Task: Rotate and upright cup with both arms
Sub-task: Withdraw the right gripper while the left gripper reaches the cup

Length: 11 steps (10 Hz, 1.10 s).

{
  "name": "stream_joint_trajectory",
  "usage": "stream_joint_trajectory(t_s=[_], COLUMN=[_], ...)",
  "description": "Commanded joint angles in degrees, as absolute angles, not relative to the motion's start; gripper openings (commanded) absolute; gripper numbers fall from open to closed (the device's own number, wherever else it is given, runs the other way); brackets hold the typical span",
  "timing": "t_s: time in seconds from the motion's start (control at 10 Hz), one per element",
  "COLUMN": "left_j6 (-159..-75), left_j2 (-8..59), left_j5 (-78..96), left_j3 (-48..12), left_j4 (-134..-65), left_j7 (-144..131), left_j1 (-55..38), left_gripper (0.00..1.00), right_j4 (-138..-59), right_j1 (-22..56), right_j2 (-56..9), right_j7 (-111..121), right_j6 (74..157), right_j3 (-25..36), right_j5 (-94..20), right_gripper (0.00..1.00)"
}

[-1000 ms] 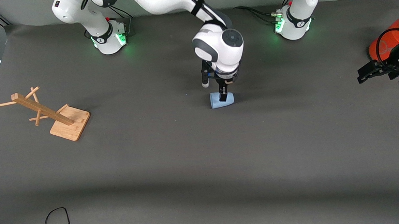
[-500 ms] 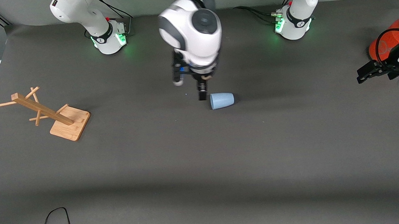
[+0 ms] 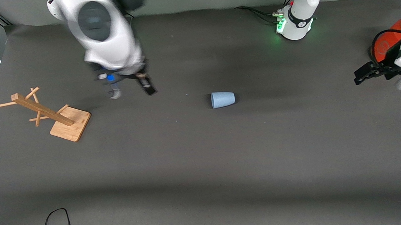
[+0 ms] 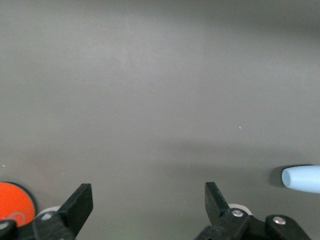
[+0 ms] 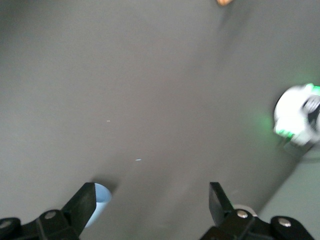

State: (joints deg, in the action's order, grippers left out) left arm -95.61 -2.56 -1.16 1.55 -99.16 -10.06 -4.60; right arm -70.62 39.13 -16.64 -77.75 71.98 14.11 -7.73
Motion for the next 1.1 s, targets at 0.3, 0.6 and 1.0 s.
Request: stream_joint_trajectory(t_s=[0.3, 0.6, 1.0], left_j6=[-97.83, -95.47, -88.61], left_j2=[10.43, 17.55, 32.83], left_j5=[-6.14, -7.46, -9.66], left_j3=[1.76, 1.76, 1.85], left_j4=[-93.36, -88.88, -75.7], left_j7=[-38.62, -47.51, -61.4], left_j1=[-25.71, -35.39, -47.17], left_gripper=[1.0, 1.0, 1.0], right_j4=[-76.46, -79.88, -84.63], right_j1=[37.79, 37.79, 27.47], right_j2=[-10.55, -10.37, -8.62], right_j7=[-32.58, -19.63, -13.37], right_j6=[71.36, 76.18, 82.08], right_j3=[31.25, 37.87, 30.99], right_j5=[-8.0, -8.0, -7.91], right_gripper=[1.0, 1.0, 1.0])
